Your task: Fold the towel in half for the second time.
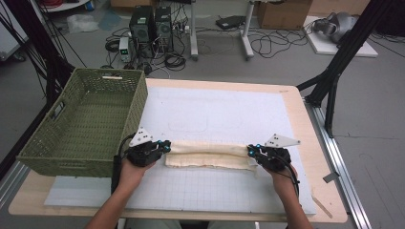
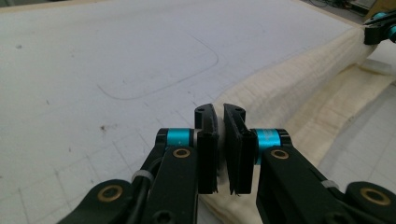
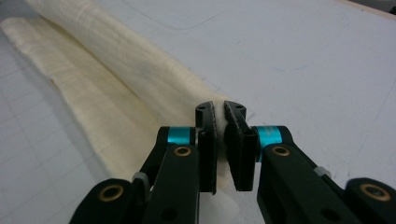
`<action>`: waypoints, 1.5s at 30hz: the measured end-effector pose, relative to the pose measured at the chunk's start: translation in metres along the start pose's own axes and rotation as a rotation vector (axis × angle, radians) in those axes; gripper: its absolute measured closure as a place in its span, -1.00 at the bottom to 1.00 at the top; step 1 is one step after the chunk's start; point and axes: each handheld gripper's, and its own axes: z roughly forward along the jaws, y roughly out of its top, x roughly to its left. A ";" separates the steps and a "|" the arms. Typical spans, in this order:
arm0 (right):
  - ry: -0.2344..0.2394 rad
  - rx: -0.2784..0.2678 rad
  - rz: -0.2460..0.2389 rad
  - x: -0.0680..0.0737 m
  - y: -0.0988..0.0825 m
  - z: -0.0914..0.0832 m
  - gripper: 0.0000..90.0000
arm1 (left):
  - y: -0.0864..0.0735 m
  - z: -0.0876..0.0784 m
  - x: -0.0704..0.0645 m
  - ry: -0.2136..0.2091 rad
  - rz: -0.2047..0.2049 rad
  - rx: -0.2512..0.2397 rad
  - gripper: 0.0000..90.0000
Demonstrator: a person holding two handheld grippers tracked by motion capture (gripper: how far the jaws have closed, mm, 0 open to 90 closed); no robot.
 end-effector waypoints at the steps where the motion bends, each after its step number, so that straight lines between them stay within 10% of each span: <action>1: 0.000 0.000 0.000 0.000 0.000 0.000 0.86 | 0.000 0.000 0.000 0.000 0.000 0.000 0.85; 17: 0.013 0.063 -0.055 0.015 -0.016 -0.009 0.84 | -0.021 -0.011 -0.006 -0.009 -0.035 0.055 0.58; 24: 0.009 0.050 -0.043 0.014 -0.019 -0.018 0.82 | -0.002 -0.022 -0.009 -0.072 -0.108 -0.042 0.34; 35: 0.008 0.077 -0.047 0.014 -0.022 -0.016 0.90 | 0.031 -0.016 -0.004 -0.063 -0.089 -0.112 0.34; 41: 0.014 0.094 -0.055 0.014 -0.023 -0.016 0.90 | 0.034 -0.003 -0.003 -0.045 -0.071 -0.085 0.41; 45: 0.016 0.089 -0.058 0.015 -0.021 -0.016 0.90 | 0.022 0.013 -0.010 -0.032 -0.023 0.025 0.57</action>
